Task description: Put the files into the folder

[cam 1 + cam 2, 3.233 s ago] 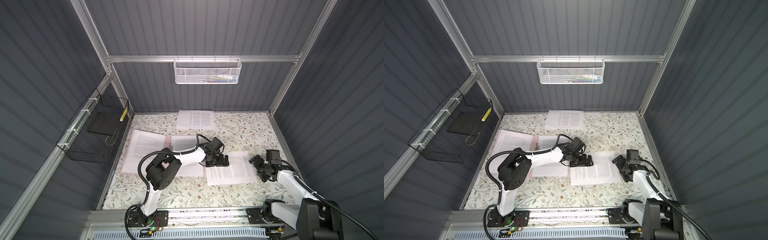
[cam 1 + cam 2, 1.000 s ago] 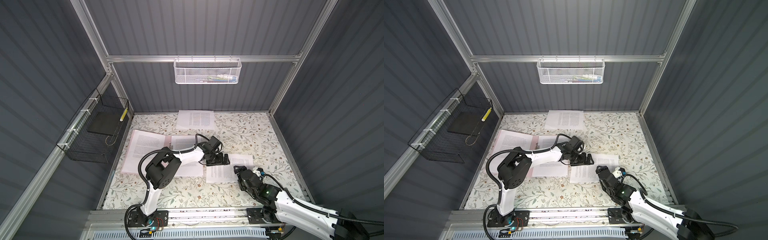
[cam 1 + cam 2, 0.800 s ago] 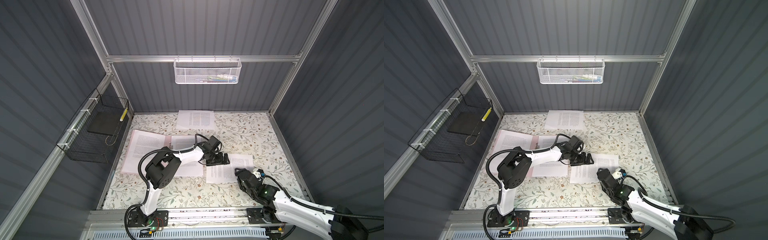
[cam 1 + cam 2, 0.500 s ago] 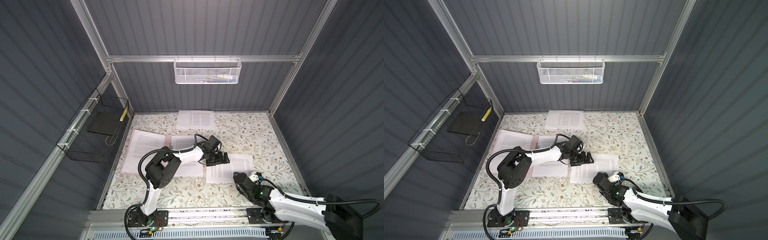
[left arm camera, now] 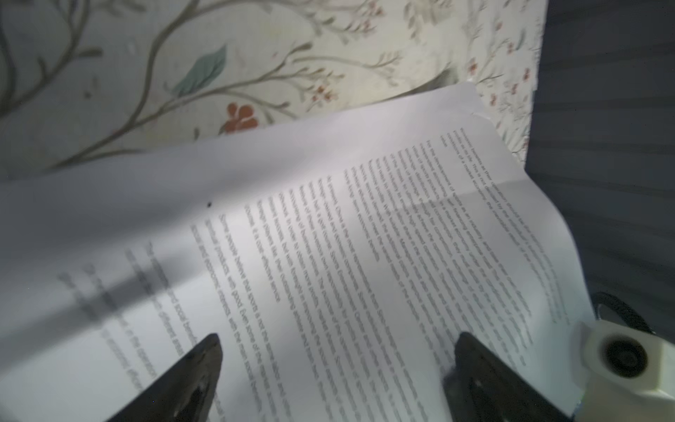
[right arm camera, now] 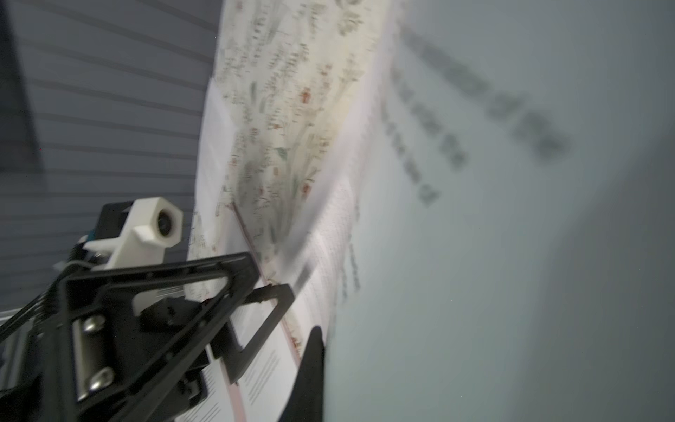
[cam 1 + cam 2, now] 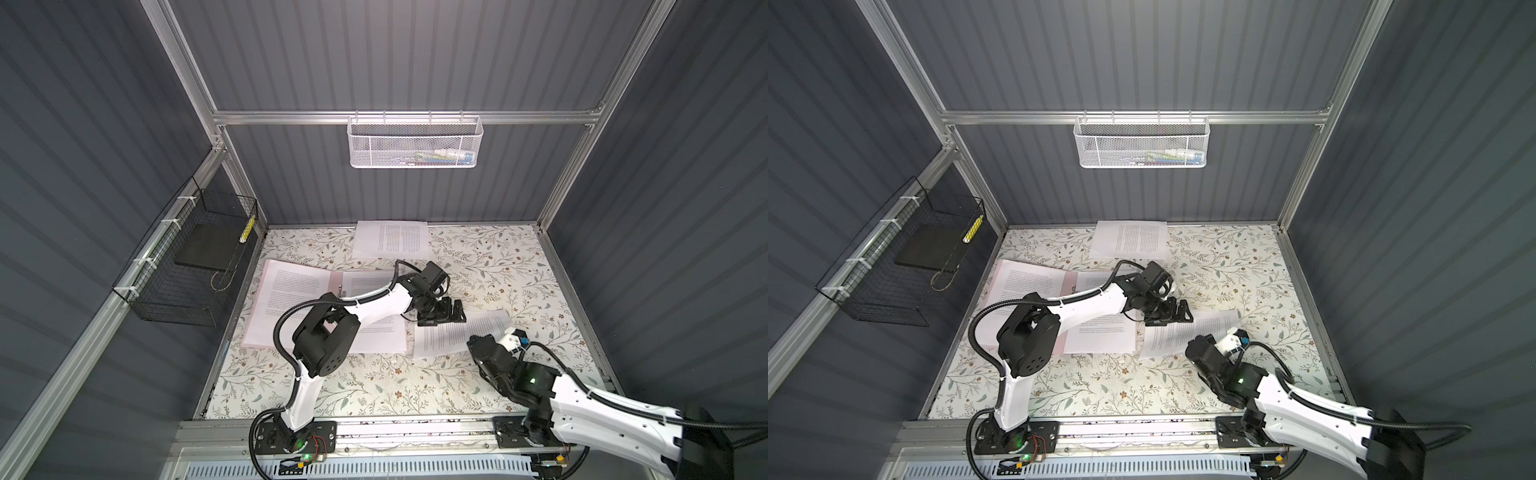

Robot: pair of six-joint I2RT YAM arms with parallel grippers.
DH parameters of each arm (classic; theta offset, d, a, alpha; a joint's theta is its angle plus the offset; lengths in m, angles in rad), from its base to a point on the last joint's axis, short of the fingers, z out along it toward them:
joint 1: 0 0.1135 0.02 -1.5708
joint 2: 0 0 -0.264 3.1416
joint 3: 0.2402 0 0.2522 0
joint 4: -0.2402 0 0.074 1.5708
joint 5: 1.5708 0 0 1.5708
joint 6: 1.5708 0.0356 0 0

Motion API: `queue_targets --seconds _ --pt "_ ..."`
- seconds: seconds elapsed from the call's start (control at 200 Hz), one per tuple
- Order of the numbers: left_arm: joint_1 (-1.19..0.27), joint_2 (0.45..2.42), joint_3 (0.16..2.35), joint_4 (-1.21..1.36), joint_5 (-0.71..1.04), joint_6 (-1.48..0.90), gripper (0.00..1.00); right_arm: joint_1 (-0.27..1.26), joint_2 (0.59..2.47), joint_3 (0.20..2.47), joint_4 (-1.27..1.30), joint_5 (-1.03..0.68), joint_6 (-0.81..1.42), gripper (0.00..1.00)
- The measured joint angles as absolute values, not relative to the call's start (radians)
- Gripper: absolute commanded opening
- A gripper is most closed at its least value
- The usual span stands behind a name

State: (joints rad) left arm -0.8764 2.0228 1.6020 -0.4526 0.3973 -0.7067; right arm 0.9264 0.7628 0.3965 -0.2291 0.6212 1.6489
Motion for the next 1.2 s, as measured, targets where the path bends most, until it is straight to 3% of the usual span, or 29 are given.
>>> queue_targets --seconds 0.13,0.225,0.41,0.6,0.72,0.915,1.201 --pt "-0.876 1.824 1.622 -0.502 0.307 -0.636 1.0 0.846 0.712 0.567 -0.295 0.572 1.356 0.0" --pt "-0.874 1.629 1.616 -0.534 0.194 -0.58 1.0 0.8 0.783 0.738 -0.355 0.495 1.135 0.0" --pt "-0.838 1.3 1.54 -0.67 -0.096 -0.492 1.0 0.783 1.192 1.242 -0.443 0.203 0.783 0.0" --pt "-0.822 1.095 1.412 -0.815 -0.374 -0.429 1.0 0.789 1.522 1.599 -0.472 -0.185 0.669 0.0" --pt "-0.822 0.958 1.334 -0.878 -0.507 -0.401 1.0 0.787 1.59 1.633 -0.417 -0.379 0.688 0.0" --pt "-0.822 0.882 1.324 -0.959 -0.666 -0.388 1.0 0.665 1.631 1.452 -0.174 -0.689 0.831 0.0" --pt "-0.822 0.933 1.232 -0.988 -0.697 -0.372 1.0 0.58 1.964 1.64 -0.456 -0.699 0.551 0.0"
